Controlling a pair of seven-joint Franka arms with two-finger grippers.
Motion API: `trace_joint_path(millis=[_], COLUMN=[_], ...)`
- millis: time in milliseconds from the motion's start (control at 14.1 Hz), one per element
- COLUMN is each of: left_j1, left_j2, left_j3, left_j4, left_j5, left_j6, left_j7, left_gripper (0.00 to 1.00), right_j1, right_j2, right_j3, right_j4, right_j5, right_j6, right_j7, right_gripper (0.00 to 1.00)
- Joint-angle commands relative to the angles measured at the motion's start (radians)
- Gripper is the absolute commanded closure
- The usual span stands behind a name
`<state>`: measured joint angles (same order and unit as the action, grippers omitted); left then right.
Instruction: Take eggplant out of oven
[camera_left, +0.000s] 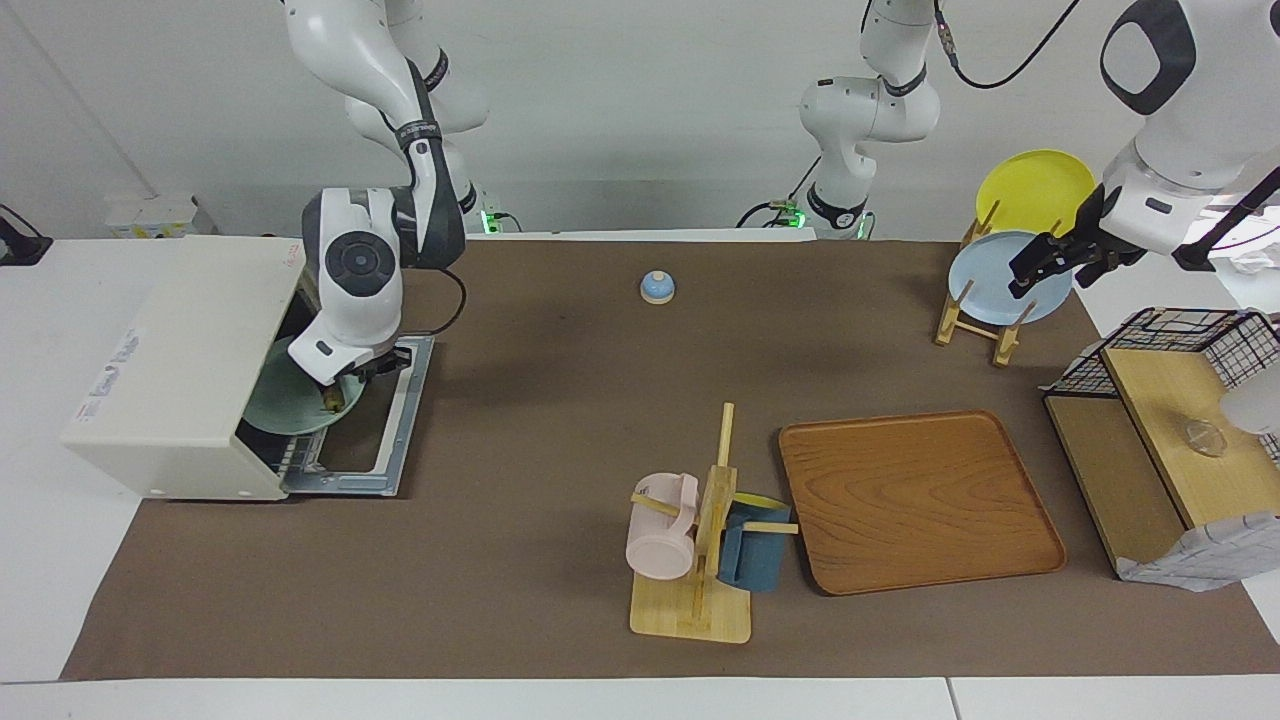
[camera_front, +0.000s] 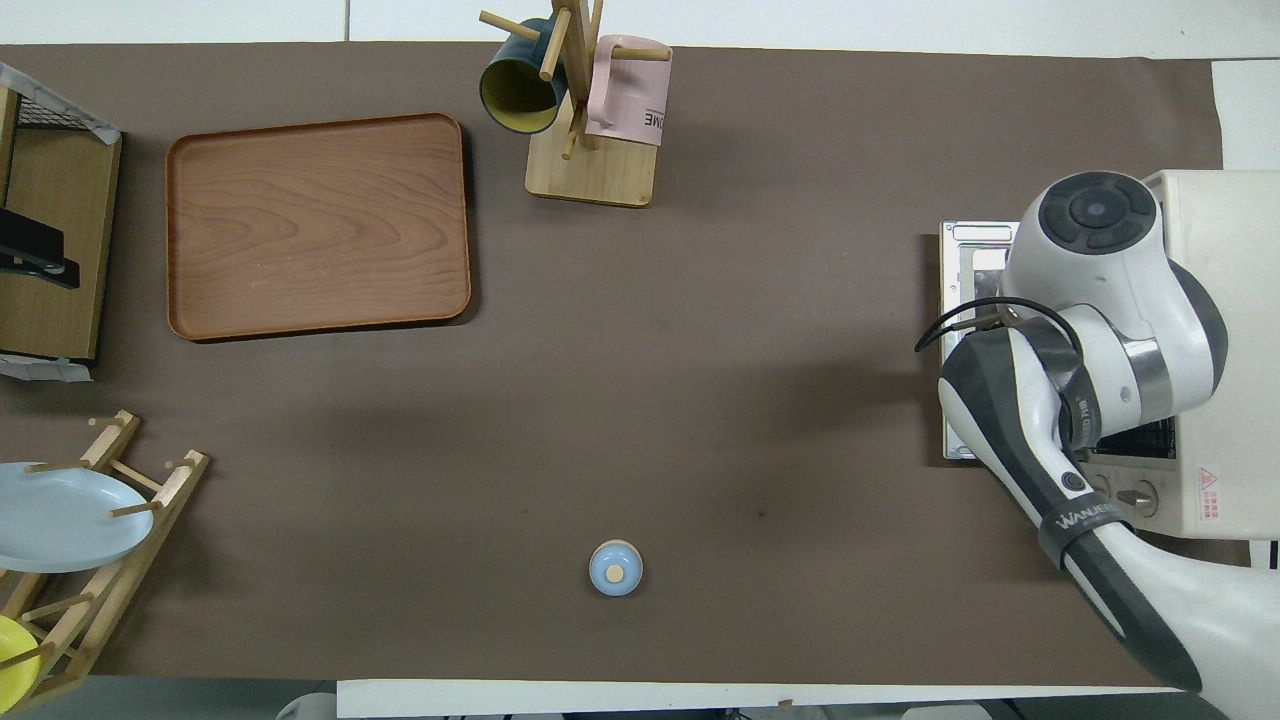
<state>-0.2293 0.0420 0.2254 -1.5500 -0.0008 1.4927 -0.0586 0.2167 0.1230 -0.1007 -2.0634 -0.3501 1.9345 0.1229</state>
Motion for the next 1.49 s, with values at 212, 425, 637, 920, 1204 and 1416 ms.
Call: trace_joint_path(millis=[212, 425, 637, 920, 1204, 1416], left_j1=[-0.004, -0.004, -0.004, -0.004, -0.036, -0.082], left_j2=[-0.028, -0.028, -0.028, -0.028, -0.028, -0.146], left_j3=[0.003, 0.003, 0.003, 0.003, -0.008, -0.015], left_j4=[-0.030, -0.030, -0.030, -0.030, -0.031, -0.277], left_j5=[0.016, 0.016, 0.016, 0.016, 0.027, 0.027], left_j6=[-0.005, -0.005, -0.005, -0.005, -0.006, 0.146], left_j7=[-0.001, -0.001, -0.001, -0.001, -0.029, -0.113], left_gripper=[0.00, 0.00, 0.00, 0.00, 0.00, 0.00], right_j1=[0.286, 0.397, 0.473, 0.533, 0.529, 0.440], right_j2=[0.214, 0.374, 0.536, 0.685, 0.696, 0.589], right_j3=[0.006, 0.007, 0.056, 0.124, 0.136, 0.121], right_j4=[0.413, 0.659, 0.862, 0.942, 1.020, 1.025], right_j5=[0.038, 0.167, 0.321, 0.336, 0.336, 0.329], right_j6=[-0.314, -0.426, -0.352, -0.148, -0.196, -0.247], right_j7=[0.234, 0.406, 0.614, 0.779, 0.790, 0.790], right_gripper=[1.00, 1.00, 1.00, 1.00, 0.65, 0.44])
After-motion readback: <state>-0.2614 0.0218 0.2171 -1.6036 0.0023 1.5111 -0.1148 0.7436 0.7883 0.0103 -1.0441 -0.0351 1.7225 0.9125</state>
